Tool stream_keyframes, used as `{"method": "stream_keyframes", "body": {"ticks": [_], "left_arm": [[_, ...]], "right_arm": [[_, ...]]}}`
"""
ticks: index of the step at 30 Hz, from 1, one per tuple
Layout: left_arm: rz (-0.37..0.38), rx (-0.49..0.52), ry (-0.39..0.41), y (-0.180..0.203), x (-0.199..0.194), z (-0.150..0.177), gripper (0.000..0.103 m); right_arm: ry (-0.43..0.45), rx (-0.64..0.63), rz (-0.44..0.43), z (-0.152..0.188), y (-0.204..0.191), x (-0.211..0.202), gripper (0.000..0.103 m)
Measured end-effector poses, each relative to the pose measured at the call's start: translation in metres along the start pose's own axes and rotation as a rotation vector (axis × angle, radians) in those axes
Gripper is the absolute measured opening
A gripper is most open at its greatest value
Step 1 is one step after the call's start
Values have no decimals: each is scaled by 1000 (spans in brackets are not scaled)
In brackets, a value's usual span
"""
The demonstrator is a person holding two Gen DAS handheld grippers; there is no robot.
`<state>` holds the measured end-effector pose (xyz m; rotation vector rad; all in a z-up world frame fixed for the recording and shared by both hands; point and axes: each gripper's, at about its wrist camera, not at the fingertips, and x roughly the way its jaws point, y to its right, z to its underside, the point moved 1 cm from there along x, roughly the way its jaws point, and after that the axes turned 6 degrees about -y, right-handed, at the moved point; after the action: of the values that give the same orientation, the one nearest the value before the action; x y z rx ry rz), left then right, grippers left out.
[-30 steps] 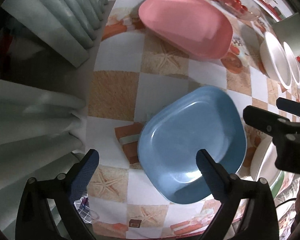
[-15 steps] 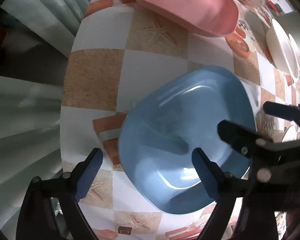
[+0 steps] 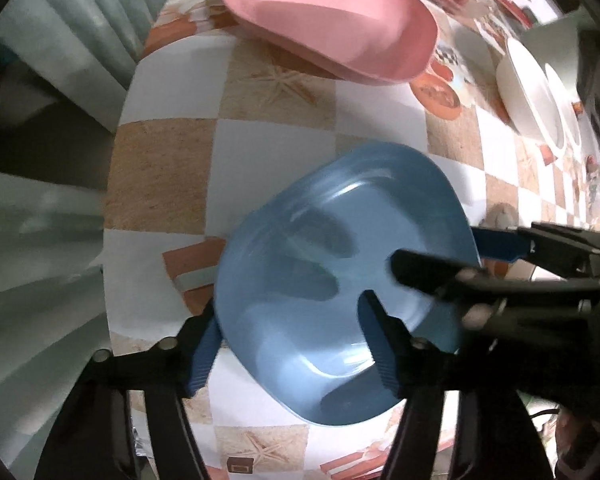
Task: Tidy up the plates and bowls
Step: 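Grasp the blue square plate rim with the left gripper while the right gripper grasps it too, then lift the blue plate with both grippers, lower it onto the pink plate, release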
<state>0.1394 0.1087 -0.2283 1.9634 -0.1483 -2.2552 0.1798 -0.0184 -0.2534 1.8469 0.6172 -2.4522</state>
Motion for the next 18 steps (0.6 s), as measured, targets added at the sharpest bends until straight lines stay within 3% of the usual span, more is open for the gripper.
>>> {"method": "stream_keyframes", "body": {"ticks": [3,6,10,14,18], "left_arm": [[42,-25,2,-13,-2,0,63],[29,-10,11,-18,-4,2,58],[-25,-44,10,-18,-1,23,55],[-23,-70,3,-30,14,33,56],[-11,-73,5,0,17,30,55]], "right_arm": [[-3,59,-63,-2,22,-2,38],[-3,82,-93,-4,26,0,34],[7,61,-79,4,24,-1,34],[10,20,-59,4,14,-4,34],[-10,6,-60,4,-4,-1,33]]}}
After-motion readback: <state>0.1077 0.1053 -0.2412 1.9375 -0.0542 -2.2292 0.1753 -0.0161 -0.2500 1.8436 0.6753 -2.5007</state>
